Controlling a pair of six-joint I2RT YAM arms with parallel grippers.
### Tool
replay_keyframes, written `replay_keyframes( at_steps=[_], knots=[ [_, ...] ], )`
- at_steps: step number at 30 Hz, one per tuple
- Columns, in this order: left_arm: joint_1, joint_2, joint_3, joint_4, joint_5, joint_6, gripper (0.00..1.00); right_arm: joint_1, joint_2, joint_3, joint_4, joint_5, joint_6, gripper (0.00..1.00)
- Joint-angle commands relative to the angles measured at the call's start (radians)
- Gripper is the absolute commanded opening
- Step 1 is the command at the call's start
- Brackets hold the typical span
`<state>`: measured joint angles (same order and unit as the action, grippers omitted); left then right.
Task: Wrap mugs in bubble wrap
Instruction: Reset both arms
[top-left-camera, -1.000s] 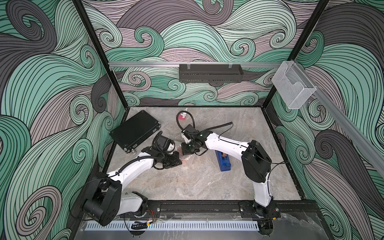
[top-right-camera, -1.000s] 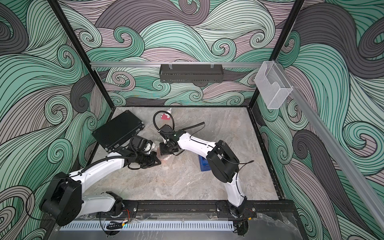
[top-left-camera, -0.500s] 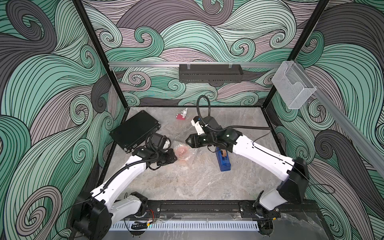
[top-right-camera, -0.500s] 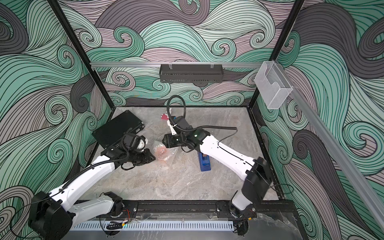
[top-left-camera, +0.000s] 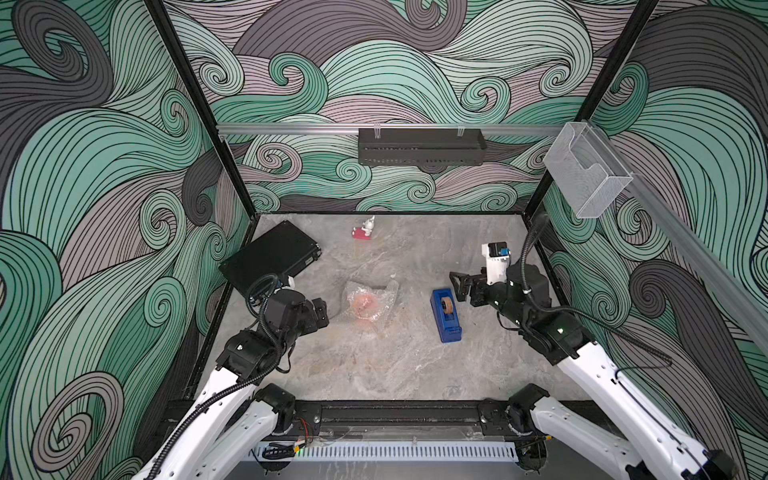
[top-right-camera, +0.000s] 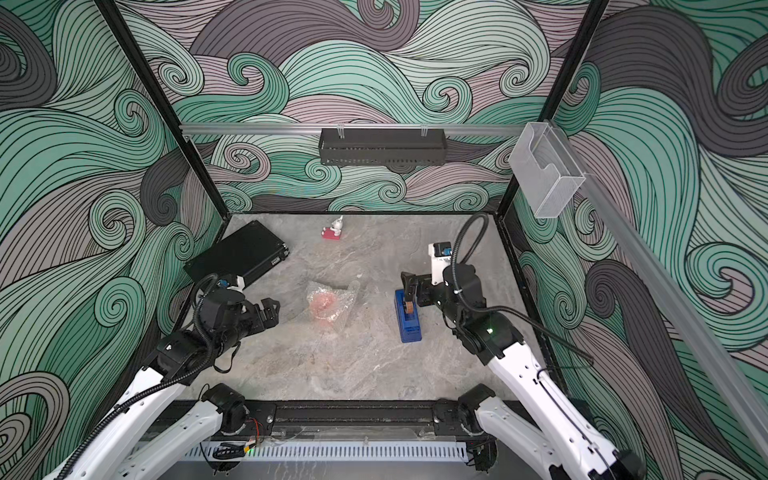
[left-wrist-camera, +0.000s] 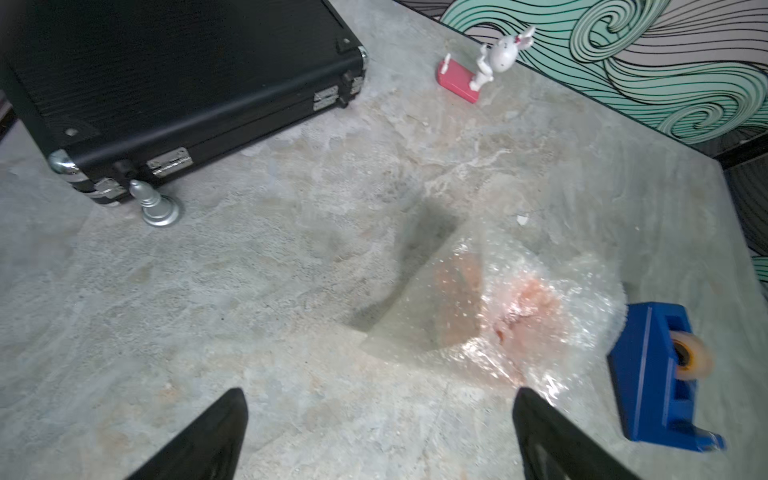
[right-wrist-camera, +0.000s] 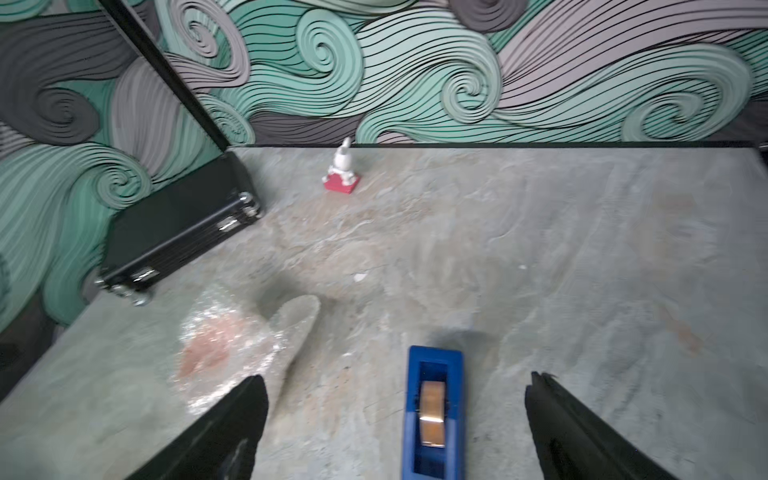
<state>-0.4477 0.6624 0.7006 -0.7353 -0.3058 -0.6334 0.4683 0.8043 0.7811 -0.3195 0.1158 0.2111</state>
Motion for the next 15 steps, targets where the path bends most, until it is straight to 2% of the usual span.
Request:
replay_keyframes(
  at_steps=[1,6,9,11,13,15],
  knots=[
    [0.000,0.006,-0.060,0.170,-0.233,0.076,0.99,-0.066,-0.023,-0.115,0.174,0.145,-0.137,1.00],
    [0.016,0.113,-0.091,0.348,-0.500,0.240,0.99,-0.177,-0.029,-0.297,0.400,0.216,-0.177,1.00],
    [0.057,0.204,-0.154,0.557,-0.524,0.426,0.99,-0.246,0.010,-0.367,0.508,0.241,-0.154,1.00],
    [0.114,0.251,-0.205,0.676,-0.454,0.487,0.99,-0.287,0.062,-0.387,0.551,0.258,-0.141,1.00],
    [0.218,0.288,-0.263,0.797,-0.272,0.522,0.99,-0.331,0.124,-0.405,0.603,0.256,-0.124,1.00],
    [0.299,0.329,-0.302,0.867,-0.162,0.505,0.99,-0.364,0.185,-0.425,0.670,0.251,-0.111,1.00]
  ],
)
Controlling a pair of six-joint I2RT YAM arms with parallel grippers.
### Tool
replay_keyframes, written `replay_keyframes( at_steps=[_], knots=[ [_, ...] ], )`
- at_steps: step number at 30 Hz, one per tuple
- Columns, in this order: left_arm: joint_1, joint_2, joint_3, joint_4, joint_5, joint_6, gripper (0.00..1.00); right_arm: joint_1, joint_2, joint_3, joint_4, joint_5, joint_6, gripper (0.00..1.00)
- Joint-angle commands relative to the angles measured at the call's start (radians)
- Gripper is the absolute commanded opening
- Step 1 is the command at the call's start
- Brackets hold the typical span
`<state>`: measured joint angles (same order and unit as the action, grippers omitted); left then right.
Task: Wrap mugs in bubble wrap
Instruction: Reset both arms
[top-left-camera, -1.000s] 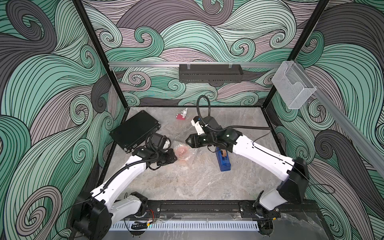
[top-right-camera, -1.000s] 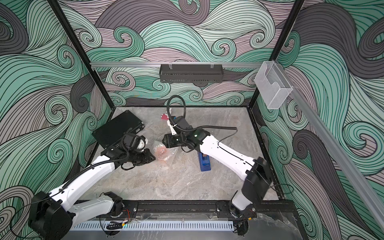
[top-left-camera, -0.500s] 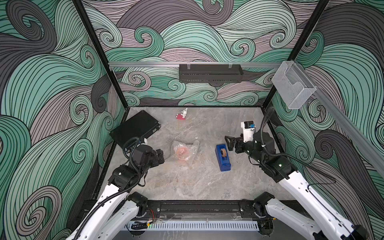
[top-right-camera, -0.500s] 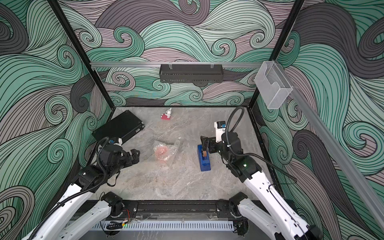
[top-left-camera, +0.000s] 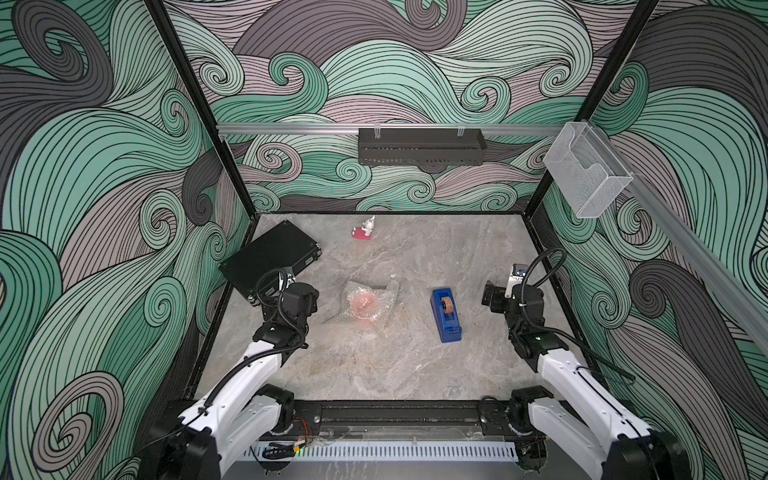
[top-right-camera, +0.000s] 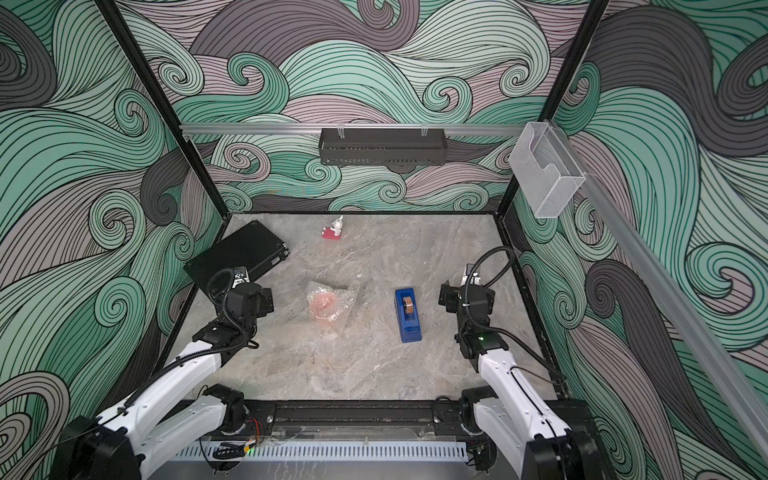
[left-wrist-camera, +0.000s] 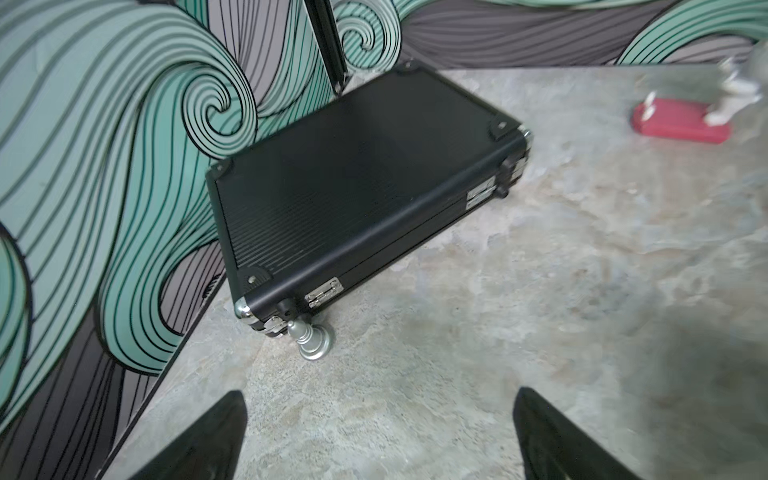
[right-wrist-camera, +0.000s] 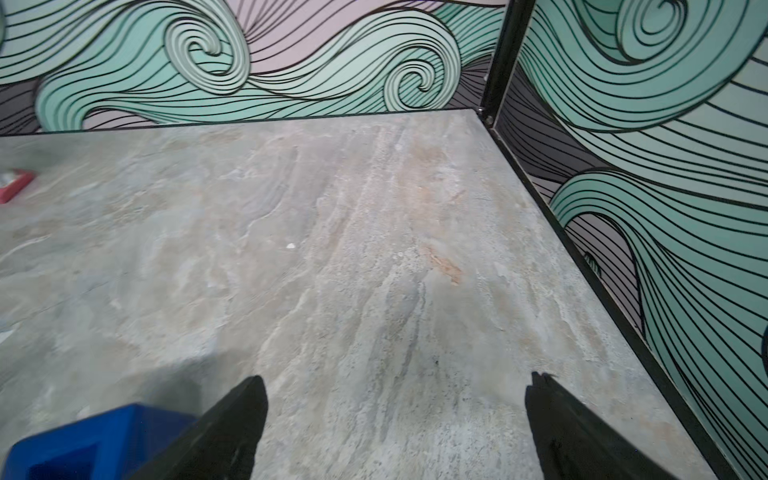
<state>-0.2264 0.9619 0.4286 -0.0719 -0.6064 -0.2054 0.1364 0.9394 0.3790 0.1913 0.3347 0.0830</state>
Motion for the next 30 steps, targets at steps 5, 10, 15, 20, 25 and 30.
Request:
replay_keyframes(
  at_steps=[5,10,15,20,25,30],
  knots=[
    [0.155,0.218,0.009,0.323,0.231,0.083,0.99,-0.068,0.244,-0.052,0.368,0.002,0.023,1.00],
    [0.178,0.373,0.083,0.430,0.281,0.136,0.99,-0.073,0.401,-0.030,0.572,-0.047,-0.045,1.00],
    [0.234,0.429,0.081,0.561,0.400,0.153,0.99,-0.078,0.566,-0.082,0.827,-0.156,-0.101,1.00],
    [0.293,0.521,-0.061,0.882,0.544,0.149,0.99,-0.067,0.586,-0.013,0.715,-0.174,-0.124,1.00],
    [0.308,0.570,0.051,0.734,0.613,0.170,0.99,-0.082,0.605,0.018,0.682,-0.214,-0.118,1.00],
    [0.309,0.571,0.039,0.755,0.632,0.184,0.99,-0.081,0.603,0.014,0.689,-0.215,-0.118,1.00]
  ],
)
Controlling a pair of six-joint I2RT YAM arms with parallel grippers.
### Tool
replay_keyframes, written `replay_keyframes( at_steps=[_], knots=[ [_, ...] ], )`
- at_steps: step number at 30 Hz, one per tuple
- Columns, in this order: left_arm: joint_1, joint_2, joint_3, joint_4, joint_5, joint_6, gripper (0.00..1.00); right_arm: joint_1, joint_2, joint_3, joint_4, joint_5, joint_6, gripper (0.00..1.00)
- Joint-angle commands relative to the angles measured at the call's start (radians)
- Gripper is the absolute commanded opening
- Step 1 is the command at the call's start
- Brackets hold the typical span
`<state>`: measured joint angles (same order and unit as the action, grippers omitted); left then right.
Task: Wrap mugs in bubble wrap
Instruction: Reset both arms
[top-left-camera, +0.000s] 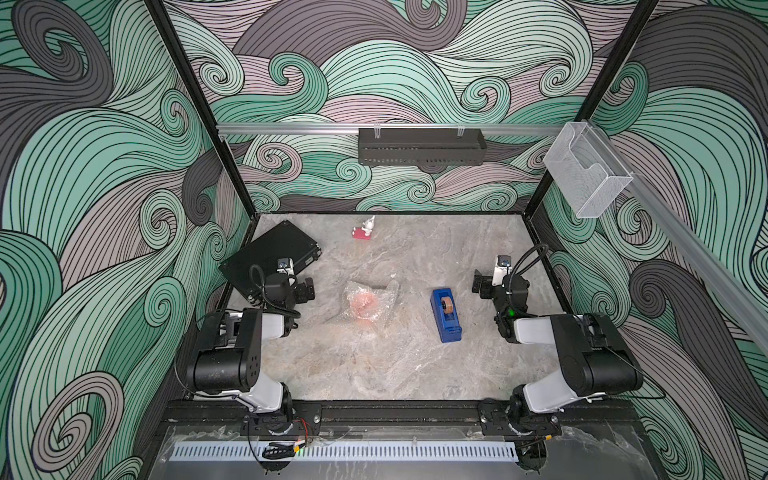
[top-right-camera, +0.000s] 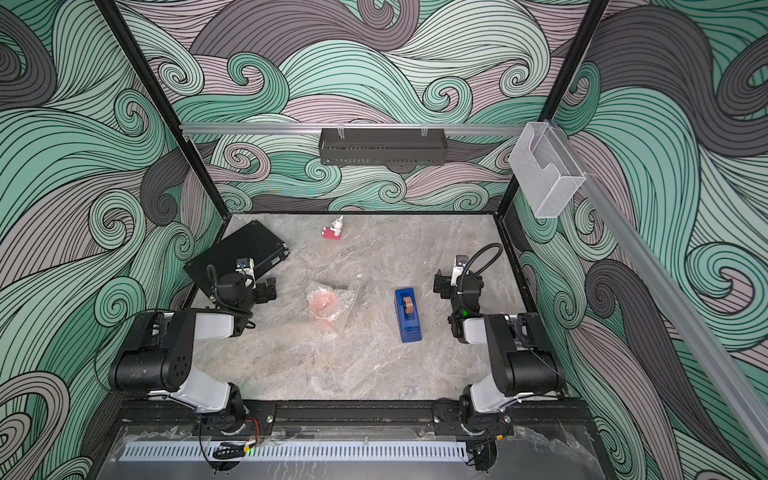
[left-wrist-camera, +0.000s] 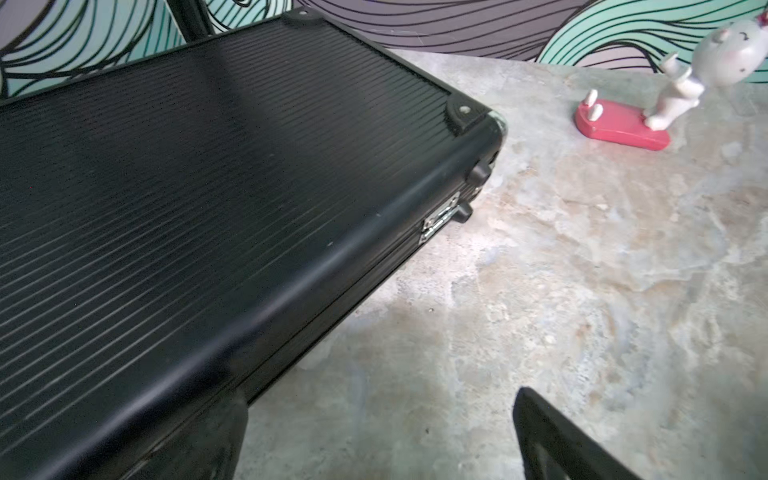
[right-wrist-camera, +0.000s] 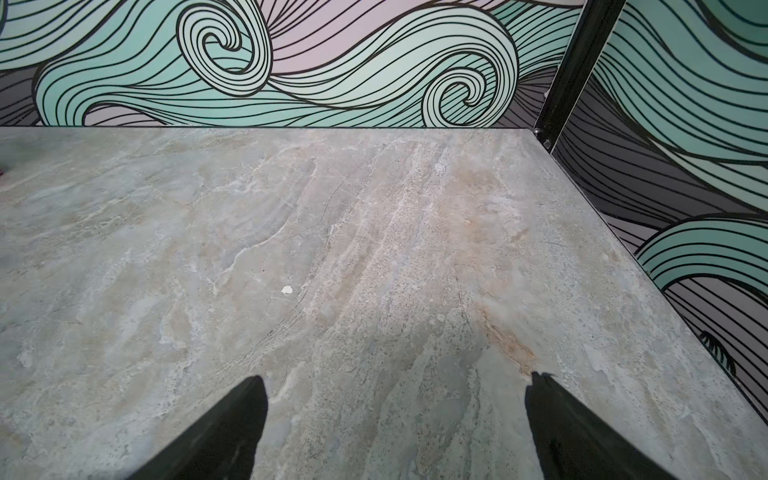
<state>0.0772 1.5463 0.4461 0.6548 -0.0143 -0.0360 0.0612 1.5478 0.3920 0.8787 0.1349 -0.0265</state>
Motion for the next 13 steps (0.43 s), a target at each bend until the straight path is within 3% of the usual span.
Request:
replay_keyframes(
  at_steps=[1,13],
  knots=[
    [0.006,-0.009,0.020,0.034,0.038,0.018,0.99,-0.006,-0.008,0.002,-0.005,-0.015,-0.010,1.00],
    [0.004,-0.020,0.031,-0.001,0.027,-0.001,0.99,-0.024,-0.005,0.013,-0.022,-0.055,-0.001,1.00]
  ],
)
